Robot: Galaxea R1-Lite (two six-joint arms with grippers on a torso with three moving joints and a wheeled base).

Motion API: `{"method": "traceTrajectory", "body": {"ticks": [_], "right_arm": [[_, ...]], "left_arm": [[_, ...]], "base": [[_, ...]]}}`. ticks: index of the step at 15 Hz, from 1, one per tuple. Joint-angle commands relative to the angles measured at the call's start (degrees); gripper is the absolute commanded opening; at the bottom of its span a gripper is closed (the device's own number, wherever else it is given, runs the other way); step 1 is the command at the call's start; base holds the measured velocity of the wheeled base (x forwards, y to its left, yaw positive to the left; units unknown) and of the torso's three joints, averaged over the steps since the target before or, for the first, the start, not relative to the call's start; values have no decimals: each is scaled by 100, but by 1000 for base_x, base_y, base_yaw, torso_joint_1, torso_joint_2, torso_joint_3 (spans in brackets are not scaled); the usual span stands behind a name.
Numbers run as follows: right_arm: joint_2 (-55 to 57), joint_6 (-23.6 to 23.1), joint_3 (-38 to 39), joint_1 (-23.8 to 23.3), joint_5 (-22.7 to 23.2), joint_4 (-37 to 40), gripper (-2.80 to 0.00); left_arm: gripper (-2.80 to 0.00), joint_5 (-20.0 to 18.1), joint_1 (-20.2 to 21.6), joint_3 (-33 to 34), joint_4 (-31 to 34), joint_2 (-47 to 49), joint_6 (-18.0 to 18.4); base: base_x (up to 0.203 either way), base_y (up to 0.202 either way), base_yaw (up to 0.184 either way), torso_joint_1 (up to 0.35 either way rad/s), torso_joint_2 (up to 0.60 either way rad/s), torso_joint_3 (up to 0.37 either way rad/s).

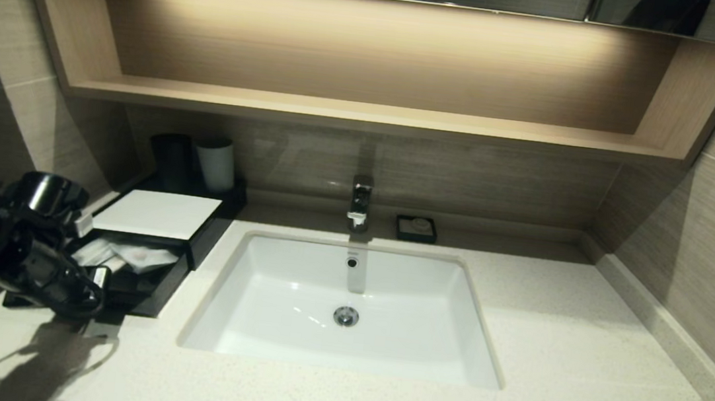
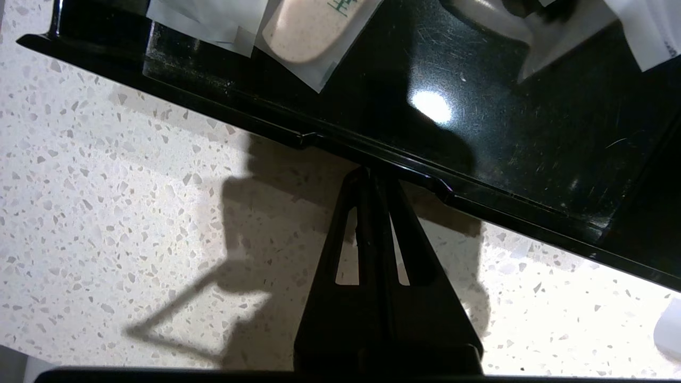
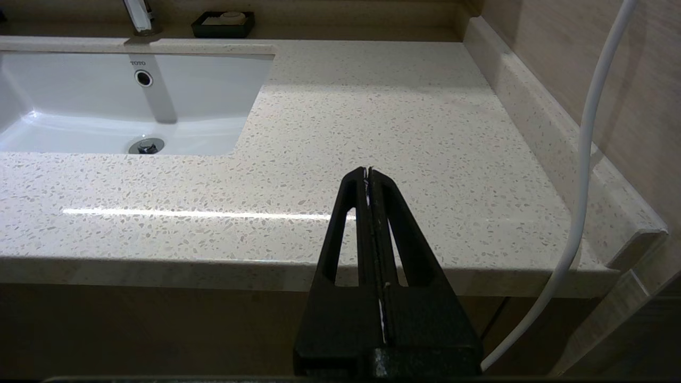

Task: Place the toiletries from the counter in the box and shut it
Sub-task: Close the drawer

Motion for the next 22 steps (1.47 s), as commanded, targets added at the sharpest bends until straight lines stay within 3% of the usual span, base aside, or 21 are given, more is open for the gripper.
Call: {"method": "traceTrajectory", "body": {"ticks": [1,22], "right_arm": [[0,0,11,1,1,-1,-280],[0,4,11,1,1,-1,-280]], "left_arm": [[-280,6,-5,2,-85,62,-6],[-280,-2,-340,-266,-1167,555,-15]], "base": [[0,0,0,0,0,0],[0,0,0,0,0,0]]}}
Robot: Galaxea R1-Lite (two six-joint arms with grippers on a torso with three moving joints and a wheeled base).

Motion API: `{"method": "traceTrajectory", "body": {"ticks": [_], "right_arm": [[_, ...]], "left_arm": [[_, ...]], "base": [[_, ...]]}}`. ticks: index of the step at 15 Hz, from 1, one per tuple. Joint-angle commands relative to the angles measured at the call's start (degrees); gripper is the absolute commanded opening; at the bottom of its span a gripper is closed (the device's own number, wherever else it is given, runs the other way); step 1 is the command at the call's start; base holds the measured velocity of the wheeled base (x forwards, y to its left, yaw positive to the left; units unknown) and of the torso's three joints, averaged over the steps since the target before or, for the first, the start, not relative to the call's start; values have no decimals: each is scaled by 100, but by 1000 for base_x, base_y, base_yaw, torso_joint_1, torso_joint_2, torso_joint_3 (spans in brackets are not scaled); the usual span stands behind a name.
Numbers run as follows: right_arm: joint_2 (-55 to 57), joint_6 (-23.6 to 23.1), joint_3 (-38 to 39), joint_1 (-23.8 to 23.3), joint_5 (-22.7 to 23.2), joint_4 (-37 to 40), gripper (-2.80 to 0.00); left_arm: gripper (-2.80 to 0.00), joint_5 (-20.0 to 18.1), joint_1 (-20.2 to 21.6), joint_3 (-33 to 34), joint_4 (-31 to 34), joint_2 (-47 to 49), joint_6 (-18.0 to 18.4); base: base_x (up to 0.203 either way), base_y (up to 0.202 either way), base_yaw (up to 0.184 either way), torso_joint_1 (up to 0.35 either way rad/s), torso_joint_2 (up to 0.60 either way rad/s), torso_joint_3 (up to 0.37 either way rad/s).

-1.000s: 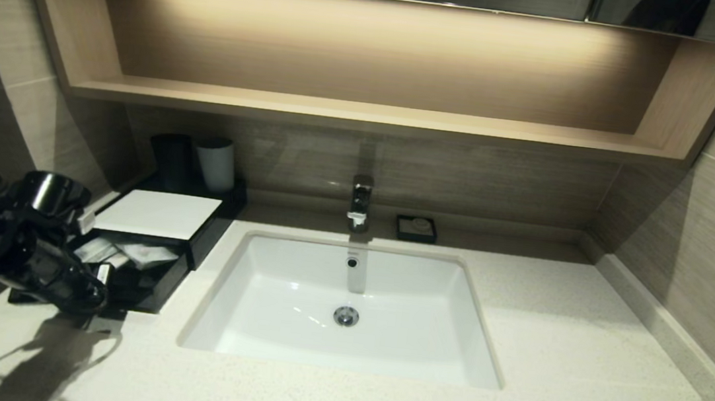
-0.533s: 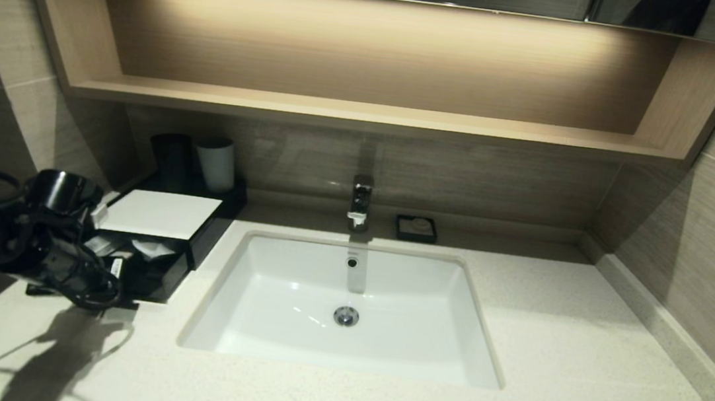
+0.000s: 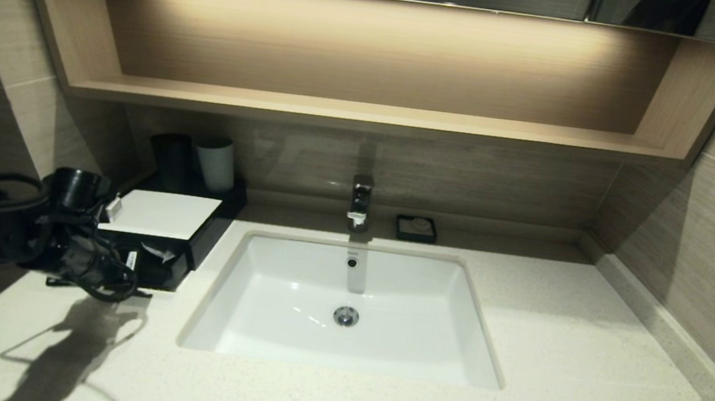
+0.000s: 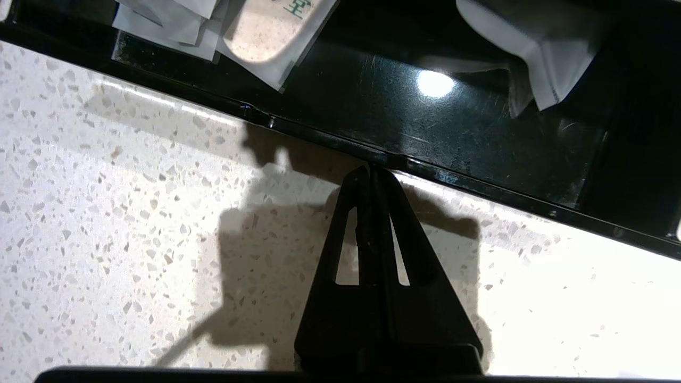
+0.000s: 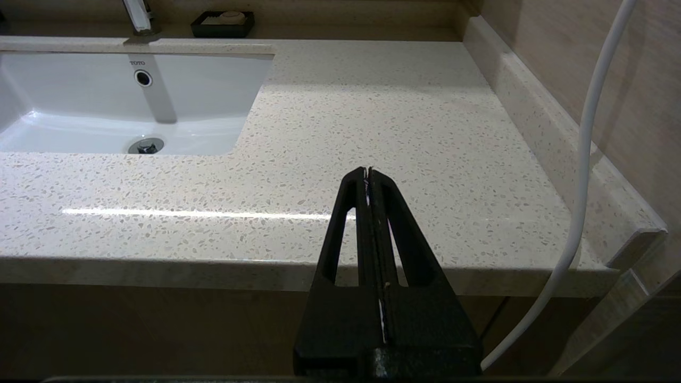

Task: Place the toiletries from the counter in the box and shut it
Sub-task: Close the drawer

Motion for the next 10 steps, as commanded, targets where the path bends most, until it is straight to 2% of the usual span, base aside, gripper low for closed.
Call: {"method": "traceTrajectory", "body": {"ticks": [1,10], "right_arm": [[0,2,9,1,1,-1,-280],[0,-5,9,1,1,-1,-280]], "left_arm": [[-280,5,-8,-101,5,68,-7],[-280,1,-17,-286,-329,224,2]], "base": [[0,0,0,0,0,0],[0,0,0,0,0,0]]}}
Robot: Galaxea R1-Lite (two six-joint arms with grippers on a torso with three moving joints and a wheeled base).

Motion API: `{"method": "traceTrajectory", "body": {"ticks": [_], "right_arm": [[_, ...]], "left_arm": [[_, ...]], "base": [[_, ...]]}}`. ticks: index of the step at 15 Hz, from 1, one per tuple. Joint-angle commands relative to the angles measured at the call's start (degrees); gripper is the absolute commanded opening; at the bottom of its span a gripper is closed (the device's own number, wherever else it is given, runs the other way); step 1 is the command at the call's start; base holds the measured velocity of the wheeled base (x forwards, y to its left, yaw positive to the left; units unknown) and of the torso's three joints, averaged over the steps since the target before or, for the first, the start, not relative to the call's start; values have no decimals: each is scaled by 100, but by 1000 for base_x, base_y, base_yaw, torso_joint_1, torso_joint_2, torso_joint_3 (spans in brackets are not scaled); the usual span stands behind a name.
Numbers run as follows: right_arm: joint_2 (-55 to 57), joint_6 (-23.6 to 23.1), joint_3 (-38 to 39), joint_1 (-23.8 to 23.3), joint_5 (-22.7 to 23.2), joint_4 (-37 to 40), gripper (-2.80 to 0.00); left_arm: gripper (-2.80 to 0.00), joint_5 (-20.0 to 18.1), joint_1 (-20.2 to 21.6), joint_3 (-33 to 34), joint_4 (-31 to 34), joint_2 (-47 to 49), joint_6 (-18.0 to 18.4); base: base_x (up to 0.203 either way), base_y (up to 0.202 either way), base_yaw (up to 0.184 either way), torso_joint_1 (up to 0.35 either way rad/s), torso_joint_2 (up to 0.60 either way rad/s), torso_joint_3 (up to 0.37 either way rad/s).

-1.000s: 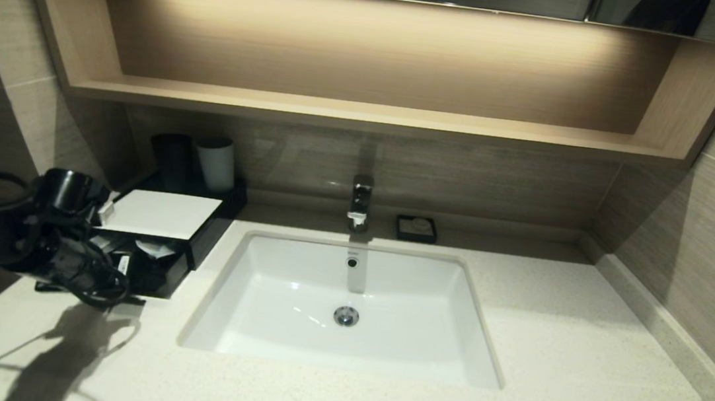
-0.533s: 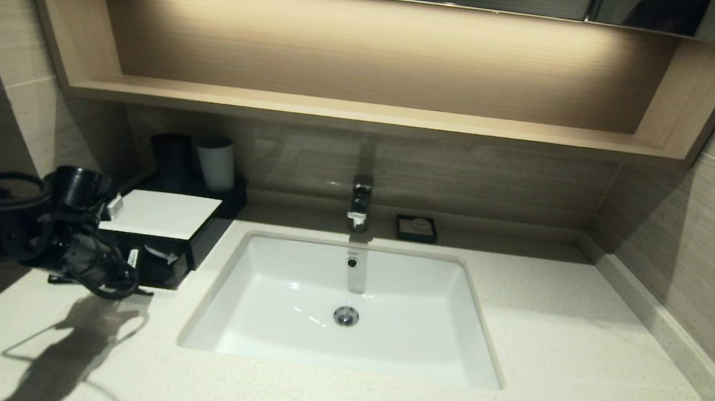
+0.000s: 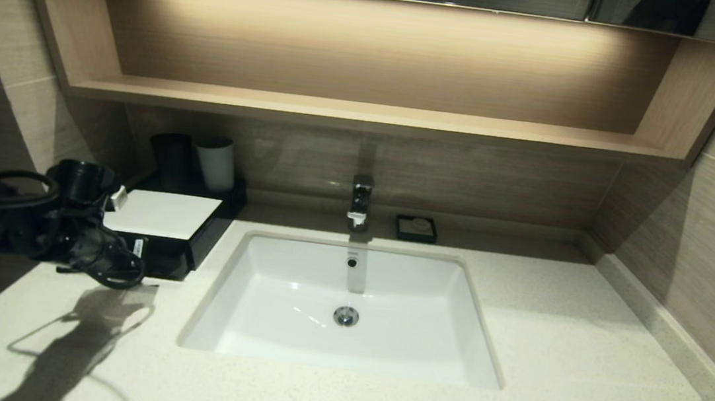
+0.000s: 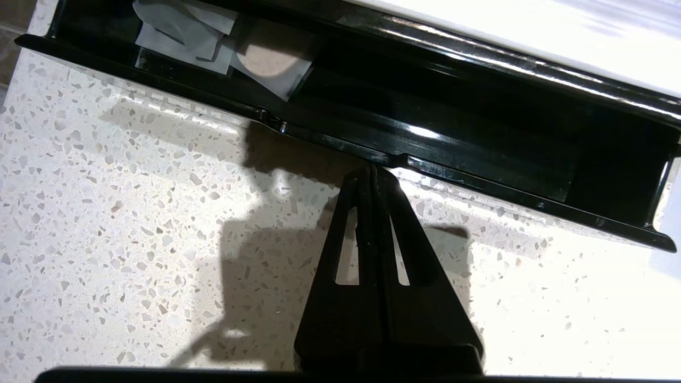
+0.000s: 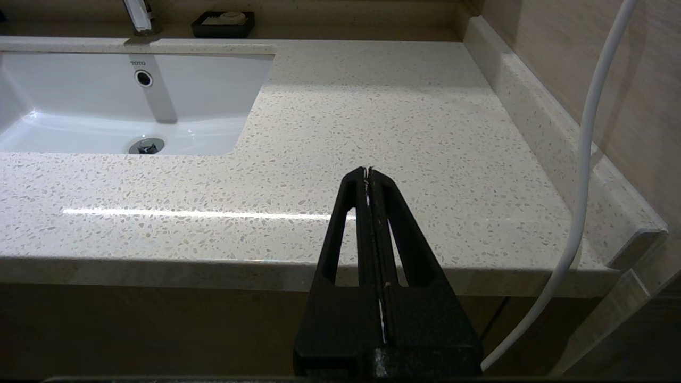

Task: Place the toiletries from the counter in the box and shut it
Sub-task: Close the drawer

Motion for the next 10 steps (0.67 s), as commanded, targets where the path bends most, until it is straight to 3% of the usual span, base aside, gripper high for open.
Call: {"method": "traceTrajectory", "body": {"ticks": [1,10], "right_arm": [[0,-6,9,1,-1,-1,-280],[0,-6,9,1,-1,-1,-280]], "left_arm": [[-280,7,5,-58,-15,79,-4],[-280,7,-30,-91,-364,221,-4]], "base": [[0,0,0,0,0,0],[0,0,0,0,0,0]]}}
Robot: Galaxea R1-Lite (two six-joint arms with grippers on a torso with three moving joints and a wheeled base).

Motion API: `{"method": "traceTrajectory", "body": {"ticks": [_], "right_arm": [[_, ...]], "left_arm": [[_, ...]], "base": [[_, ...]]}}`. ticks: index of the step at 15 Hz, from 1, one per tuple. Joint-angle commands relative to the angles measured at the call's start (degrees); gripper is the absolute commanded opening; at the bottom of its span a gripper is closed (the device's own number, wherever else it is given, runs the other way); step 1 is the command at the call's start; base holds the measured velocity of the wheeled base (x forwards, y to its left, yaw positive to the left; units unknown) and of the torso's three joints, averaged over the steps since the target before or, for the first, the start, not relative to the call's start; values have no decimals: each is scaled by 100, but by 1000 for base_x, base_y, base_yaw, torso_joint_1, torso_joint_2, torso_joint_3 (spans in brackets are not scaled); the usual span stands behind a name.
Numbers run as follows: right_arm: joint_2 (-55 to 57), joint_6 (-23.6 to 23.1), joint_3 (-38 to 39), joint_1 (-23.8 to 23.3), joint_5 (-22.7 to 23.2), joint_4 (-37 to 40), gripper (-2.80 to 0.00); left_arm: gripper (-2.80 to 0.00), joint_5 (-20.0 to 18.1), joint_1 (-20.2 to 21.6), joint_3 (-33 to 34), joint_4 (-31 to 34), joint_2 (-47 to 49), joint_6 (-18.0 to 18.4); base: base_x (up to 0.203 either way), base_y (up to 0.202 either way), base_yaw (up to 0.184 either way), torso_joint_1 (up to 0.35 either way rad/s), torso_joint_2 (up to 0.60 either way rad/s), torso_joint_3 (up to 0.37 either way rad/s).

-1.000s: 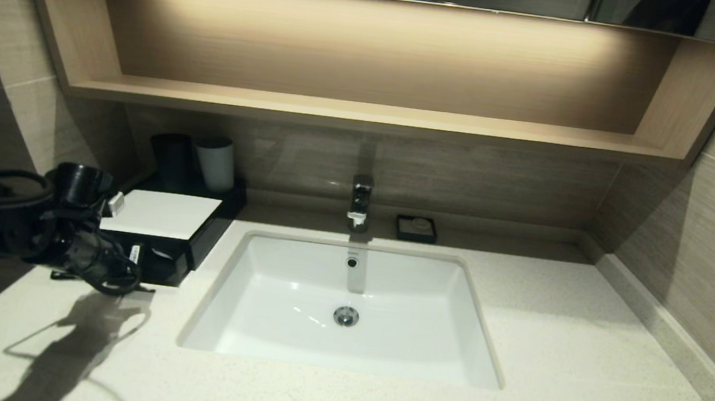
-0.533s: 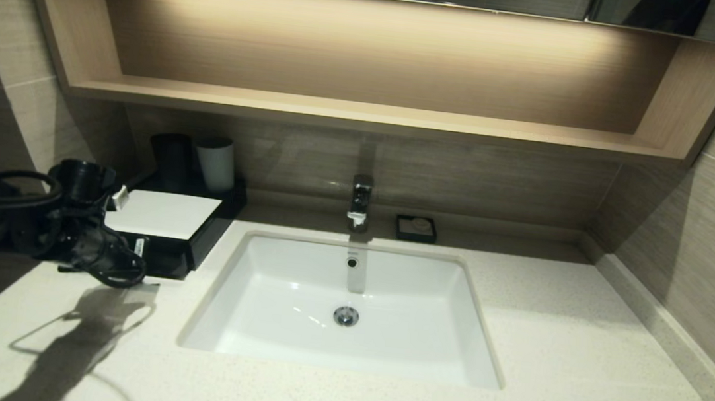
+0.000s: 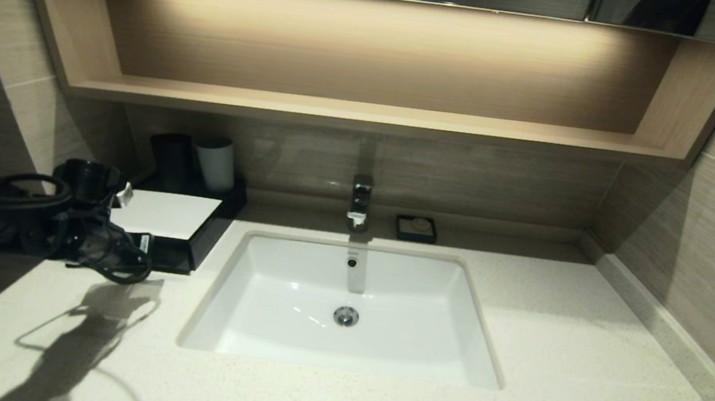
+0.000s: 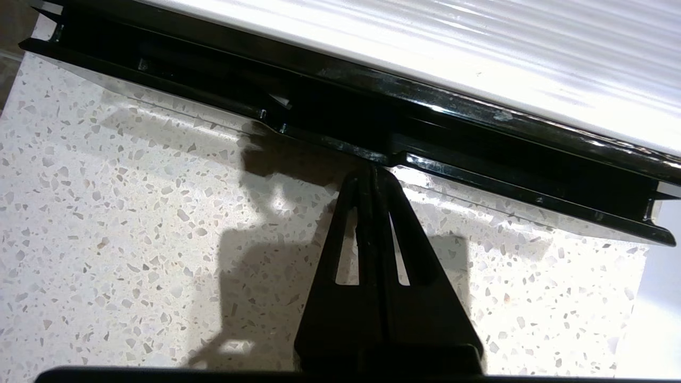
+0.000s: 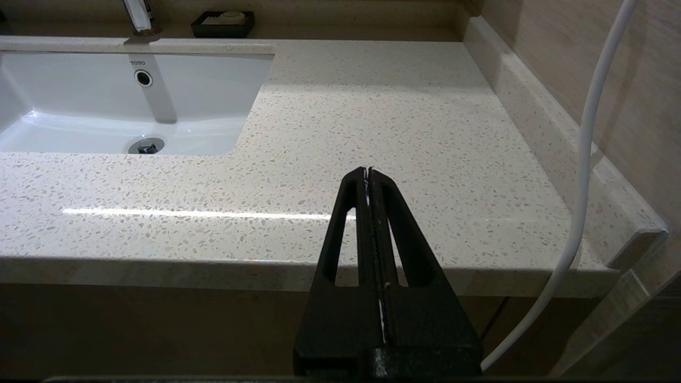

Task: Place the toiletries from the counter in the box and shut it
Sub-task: Close the drawer

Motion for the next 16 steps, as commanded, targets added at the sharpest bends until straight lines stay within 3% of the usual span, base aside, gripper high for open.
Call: {"method": "traceTrajectory", "body": {"ticks": [1,11,16], "right_arm": [[0,-5,9,1,1,-3,-280],[-9,3,9,1,1,-3,-280],[-7,-4,9,1,1,-3,-280]], "left_arm": [[-280,7,-6,-5,-17,40,-9],[-280,7,-6,17,-465,93,-22],[-280,21,-6,348,-417,-313,106]], "base": [[0,0,0,0,0,0],[0,0,0,0,0,0],[0,0,0,0,0,0]]}}
